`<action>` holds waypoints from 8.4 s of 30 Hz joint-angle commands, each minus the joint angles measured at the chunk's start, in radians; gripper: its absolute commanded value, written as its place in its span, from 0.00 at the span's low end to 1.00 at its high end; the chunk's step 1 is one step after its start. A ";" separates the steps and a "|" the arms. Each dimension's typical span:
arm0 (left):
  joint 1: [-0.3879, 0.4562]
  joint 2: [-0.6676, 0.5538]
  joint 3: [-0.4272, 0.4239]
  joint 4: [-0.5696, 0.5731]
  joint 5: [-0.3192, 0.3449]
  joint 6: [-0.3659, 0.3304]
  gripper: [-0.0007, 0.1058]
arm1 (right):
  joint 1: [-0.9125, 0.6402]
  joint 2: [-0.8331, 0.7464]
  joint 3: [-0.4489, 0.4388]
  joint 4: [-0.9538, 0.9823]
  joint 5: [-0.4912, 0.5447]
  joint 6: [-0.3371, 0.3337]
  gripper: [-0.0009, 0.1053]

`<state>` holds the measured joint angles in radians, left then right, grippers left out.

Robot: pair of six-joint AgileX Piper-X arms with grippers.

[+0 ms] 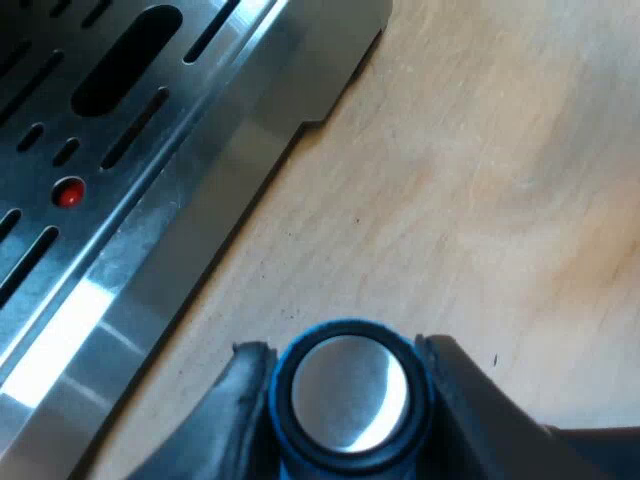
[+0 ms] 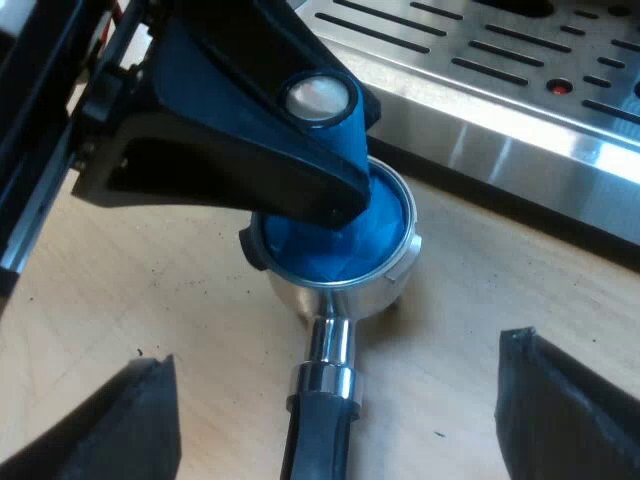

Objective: Grind coffee beans and then tamp

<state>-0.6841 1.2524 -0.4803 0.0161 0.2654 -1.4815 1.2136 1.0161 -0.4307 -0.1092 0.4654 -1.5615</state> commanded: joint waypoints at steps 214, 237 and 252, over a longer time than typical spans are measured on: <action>0.586 -1.183 -0.113 0.796 0.037 -0.226 0.63 | -1.223 -1.020 -0.267 1.141 -0.626 -0.281 0.64; 0.586 -1.304 0.016 0.905 0.050 -0.212 0.63 | -1.220 -1.068 -0.154 1.229 -0.688 -0.259 0.64; 0.586 -1.304 0.021 0.897 0.054 -0.212 0.63 | -1.220 -1.068 -0.132 1.228 -0.688 -0.251 0.64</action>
<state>-0.0936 -0.0098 -0.4578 0.9262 0.3231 -1.6917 -0.0066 -0.0054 -0.5575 1.1190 -0.2140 -1.8100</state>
